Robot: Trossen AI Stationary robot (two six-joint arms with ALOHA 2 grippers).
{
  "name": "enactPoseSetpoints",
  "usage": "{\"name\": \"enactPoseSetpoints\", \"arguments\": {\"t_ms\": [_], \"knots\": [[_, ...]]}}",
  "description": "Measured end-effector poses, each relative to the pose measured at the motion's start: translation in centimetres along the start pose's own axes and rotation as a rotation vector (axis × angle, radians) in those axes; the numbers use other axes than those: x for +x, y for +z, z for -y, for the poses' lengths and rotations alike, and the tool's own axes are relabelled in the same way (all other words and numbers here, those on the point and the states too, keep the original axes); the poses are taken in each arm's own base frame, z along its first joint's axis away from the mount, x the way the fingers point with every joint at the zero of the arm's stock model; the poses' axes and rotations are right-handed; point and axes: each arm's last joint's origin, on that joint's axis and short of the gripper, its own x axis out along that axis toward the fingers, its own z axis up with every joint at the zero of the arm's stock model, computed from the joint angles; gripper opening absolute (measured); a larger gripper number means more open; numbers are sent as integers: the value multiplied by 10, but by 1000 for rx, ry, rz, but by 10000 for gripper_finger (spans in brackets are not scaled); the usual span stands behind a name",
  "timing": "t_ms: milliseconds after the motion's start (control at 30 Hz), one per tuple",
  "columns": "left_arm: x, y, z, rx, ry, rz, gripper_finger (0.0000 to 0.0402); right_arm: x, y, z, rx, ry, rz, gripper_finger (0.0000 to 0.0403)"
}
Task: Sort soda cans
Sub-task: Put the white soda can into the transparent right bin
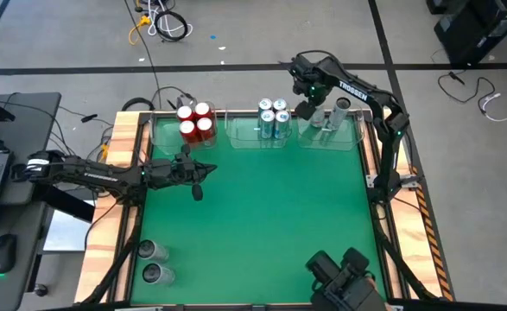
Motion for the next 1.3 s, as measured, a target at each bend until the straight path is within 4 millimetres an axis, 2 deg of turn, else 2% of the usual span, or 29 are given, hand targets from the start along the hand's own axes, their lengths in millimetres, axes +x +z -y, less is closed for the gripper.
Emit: {"name": "enactPoseSetpoints", "arguments": {"t_ms": [333,667,1000,1300], "knots": [[0,0,0,0,0,-1,5,12,-8,6,19,11,-55,273],[0,0,0,-5,0,-4,5,7,-6,11,57,55,24,260],[0,-3,0,-11,0,-33,5,16,-13,16,86,70,3,269],[0,-3,0,-18,-9,-28,5,15,-15,16,67,44,-10,301]]}}
